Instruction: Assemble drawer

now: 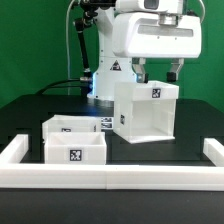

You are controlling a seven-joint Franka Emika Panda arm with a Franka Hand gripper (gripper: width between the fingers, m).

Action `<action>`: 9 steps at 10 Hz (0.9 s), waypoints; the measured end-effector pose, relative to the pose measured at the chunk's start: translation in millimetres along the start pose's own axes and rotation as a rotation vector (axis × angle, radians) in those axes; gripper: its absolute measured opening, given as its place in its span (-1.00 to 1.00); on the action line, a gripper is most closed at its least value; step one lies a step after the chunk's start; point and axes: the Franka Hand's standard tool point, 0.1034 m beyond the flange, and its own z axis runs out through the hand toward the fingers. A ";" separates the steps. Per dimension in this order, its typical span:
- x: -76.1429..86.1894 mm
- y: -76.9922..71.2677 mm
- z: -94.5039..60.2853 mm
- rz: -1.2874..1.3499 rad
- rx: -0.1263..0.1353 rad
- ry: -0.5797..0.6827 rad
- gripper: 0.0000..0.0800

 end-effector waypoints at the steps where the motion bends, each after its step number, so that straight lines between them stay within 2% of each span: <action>1: -13.3 -14.9 -2.5 0.008 0.000 -0.007 0.62; 3: -24.5 -33.1 -5.7 0.005 0.002 -0.013 0.62; 7: -26.2 -34.5 -3.4 0.042 0.007 -0.015 0.62; 9: -44.4 -57.8 4.1 0.094 0.025 -0.032 0.62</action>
Offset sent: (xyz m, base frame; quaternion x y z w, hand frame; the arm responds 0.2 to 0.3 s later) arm 0.0000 0.0000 0.0000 0.0000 0.0000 0.0000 1.0000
